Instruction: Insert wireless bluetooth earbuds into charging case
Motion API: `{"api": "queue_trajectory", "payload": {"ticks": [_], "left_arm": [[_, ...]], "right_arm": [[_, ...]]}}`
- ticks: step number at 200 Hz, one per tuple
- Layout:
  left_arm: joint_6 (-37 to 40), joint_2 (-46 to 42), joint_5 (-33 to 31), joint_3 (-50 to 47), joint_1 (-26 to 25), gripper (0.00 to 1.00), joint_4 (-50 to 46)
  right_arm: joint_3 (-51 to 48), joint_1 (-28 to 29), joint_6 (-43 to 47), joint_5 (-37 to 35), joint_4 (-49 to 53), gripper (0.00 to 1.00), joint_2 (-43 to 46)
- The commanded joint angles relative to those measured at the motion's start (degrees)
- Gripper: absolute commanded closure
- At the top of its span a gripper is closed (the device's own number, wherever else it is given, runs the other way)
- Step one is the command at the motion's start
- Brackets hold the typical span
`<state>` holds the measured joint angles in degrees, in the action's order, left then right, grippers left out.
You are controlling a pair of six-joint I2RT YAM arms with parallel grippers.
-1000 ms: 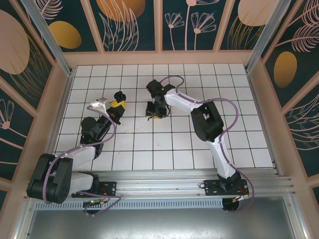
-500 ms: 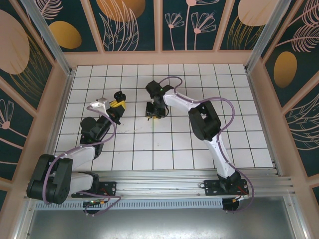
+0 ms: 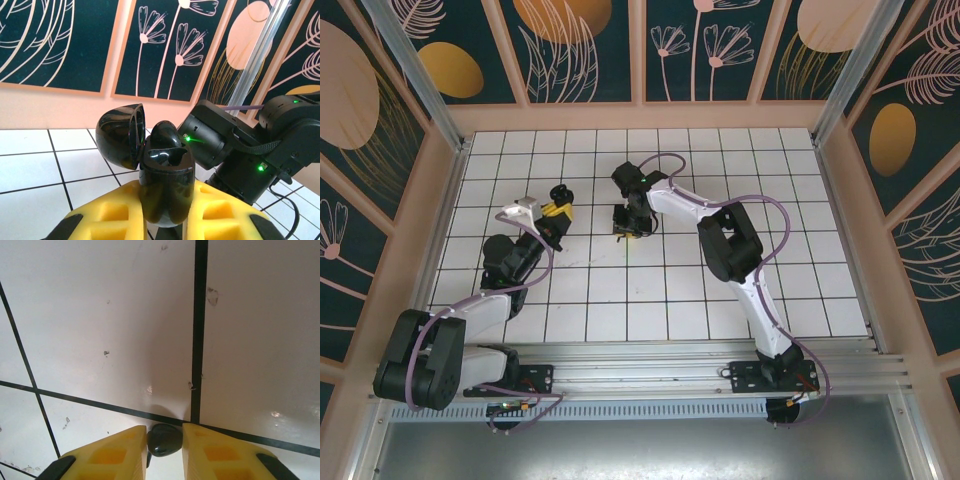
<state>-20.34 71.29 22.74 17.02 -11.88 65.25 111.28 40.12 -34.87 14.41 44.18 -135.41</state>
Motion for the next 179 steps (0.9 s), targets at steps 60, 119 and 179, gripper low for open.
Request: {"api": "queue_trajectory", "payload": {"ticks": [60, 119, 179], "left_arm": [[4.34, 1.29, 6.24, 1.45, 0.37, 0.92, -1.62], [5.01, 5.72, 9.23, 3.29, -2.31, 0.93, -0.52], [4.92, 14.96, 11.15, 9.68, -9.59, 0.93, 0.70]], "right_arm": [[-1.78, 0.14, 0.38, -5.24, -2.21, 0.78, 2.95], [-18.00, -1.26, -0.32, -6.94, -12.47, 0.79, 16.74], [-38.46, -4.36, 1.67, -8.57, -23.33, 0.79, 35.57]]}}
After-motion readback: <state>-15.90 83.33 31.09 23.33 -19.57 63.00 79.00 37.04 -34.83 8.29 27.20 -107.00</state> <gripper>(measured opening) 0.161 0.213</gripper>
